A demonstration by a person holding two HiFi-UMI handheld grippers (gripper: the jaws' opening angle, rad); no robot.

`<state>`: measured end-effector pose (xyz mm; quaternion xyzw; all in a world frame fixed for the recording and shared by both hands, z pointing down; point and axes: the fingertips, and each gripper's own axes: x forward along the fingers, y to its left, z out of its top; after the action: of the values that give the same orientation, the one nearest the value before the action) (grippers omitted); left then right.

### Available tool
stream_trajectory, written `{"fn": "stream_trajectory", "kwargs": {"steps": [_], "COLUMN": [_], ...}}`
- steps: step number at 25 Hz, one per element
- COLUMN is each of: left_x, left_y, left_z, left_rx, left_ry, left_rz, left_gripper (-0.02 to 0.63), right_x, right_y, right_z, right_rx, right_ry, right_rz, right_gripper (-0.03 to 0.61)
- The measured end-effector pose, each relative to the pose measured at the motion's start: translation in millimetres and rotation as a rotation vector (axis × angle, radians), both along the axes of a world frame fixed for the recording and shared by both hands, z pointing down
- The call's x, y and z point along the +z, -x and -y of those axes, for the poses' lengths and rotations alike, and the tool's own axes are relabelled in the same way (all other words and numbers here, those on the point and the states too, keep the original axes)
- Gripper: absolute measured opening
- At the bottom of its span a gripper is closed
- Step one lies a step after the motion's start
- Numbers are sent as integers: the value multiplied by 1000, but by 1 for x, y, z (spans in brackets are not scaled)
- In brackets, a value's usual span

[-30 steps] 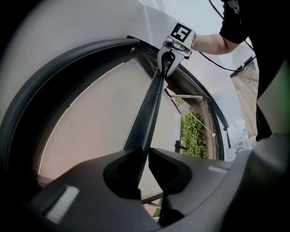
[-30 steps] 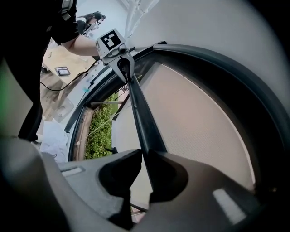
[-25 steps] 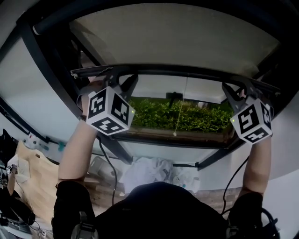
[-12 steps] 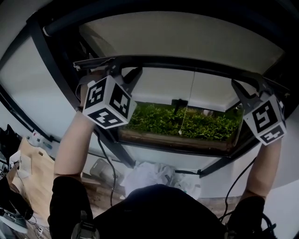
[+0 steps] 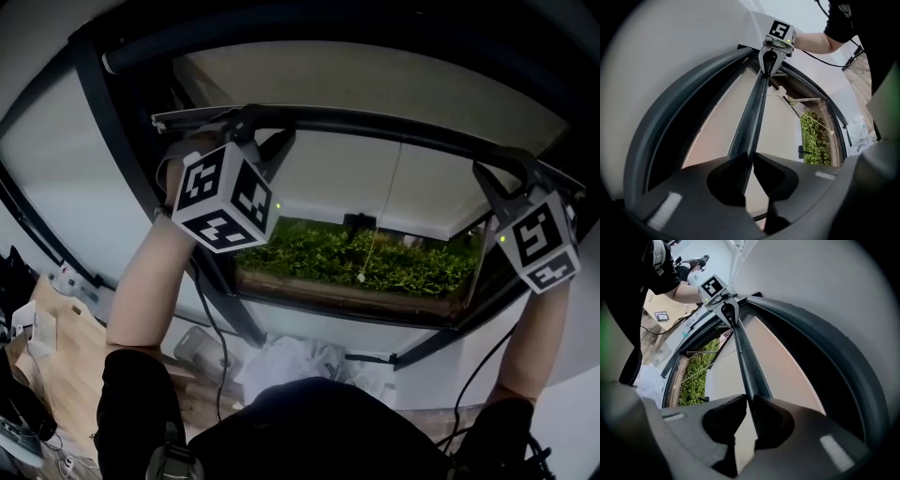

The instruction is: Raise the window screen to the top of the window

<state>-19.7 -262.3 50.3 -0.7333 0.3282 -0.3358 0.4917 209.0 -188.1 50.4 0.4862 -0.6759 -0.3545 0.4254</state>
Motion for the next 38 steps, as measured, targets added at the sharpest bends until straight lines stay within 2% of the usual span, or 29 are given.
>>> {"fn": "stream_trajectory", "kwargs": {"steps": [7,9,15,19,22,26,30,35,38], "left_x": [-43,-50,-64,-75,-81,-94,-105,-120,-126], "left_y": [3,1,1,3,3,2,3,5,7], "left_z": [2,2,0,-1,-1,-3,-3,-2,-2], "left_rx": [2,-3,-23,-11,-20,-26,-16,-25,-36], "left_ry": [-12,-42,-102,-117,-122,-187,-202,-273,-321], "left_rz": [-16,-15,35,-6,-4,-18,-44,-68,-107], "left_gripper": [46,46,41,43,43,43,44,46,48], "right_x": [-45,-52,-64,-75,-81,-94,-105,-121,-127], "right_y": [3,1,2,3,3,1,3,6,7], "right_z": [3,4,2,2,2,0,1,1,1], "right_rx": [22,26,43,59,66,68,95,108,91], "right_ry": [-24,-47,-57,-97,-112,-174,-236,-354,-462], "right_rz": [-8,-11,-35,-39,-40,-32,-57,-65,-66], "right_gripper": [46,46,46,46,46,47,48,50,54]}}
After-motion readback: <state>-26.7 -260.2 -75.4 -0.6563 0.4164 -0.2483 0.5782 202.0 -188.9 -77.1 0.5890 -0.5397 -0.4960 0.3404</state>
